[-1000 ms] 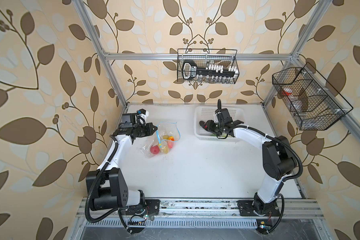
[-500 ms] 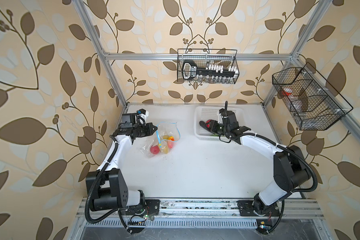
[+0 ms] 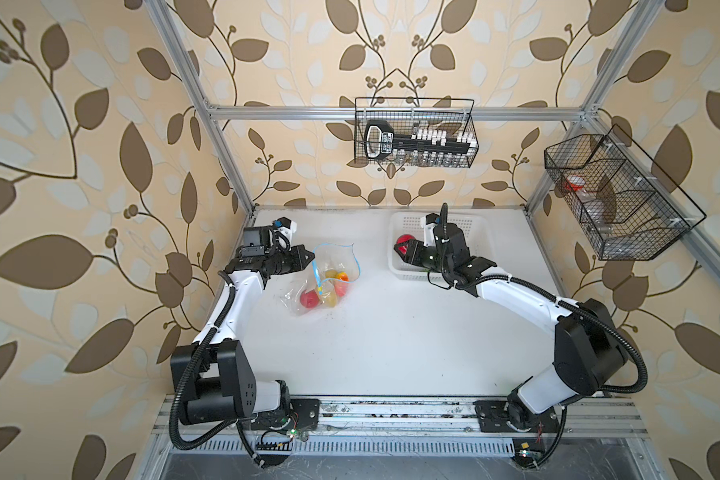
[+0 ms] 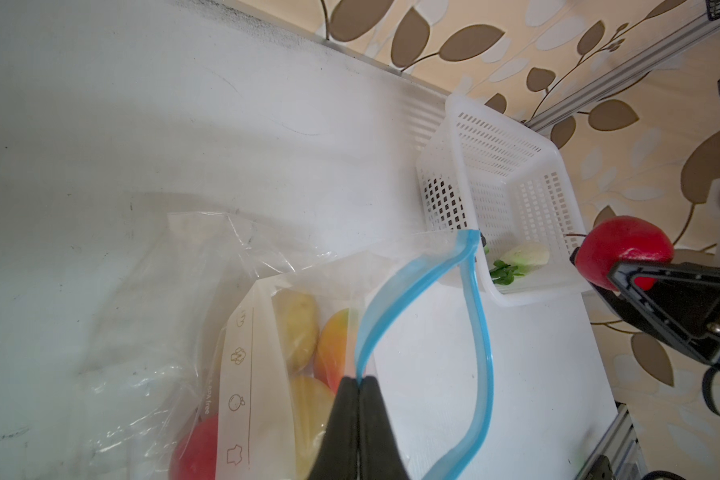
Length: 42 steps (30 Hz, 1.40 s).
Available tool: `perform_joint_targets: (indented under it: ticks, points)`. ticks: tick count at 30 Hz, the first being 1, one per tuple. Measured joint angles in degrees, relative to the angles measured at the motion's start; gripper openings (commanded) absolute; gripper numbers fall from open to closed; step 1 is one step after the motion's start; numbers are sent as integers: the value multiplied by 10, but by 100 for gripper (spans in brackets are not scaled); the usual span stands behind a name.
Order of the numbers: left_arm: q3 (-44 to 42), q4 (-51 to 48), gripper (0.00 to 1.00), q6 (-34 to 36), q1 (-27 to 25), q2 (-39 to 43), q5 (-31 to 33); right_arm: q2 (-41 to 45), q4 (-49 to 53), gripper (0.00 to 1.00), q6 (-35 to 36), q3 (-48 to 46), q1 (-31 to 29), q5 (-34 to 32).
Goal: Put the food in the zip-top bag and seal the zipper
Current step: 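Lift the red apple out of the basket with the right gripper, then carry the red apple over the bag opening beside the left gripper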
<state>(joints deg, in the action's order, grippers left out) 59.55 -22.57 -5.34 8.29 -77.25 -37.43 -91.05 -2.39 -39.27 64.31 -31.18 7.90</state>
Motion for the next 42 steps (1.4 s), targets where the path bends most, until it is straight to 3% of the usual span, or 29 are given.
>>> perform_joint_targets:
  ticks: [16,42]
  points:
    - [0,0,0,-9,0,1,-1,-7,-13,45,32,66,-80,-7]
    - [0,-2,0,-23,0,20,-14,-126,3,44,44,189,-155,-8]
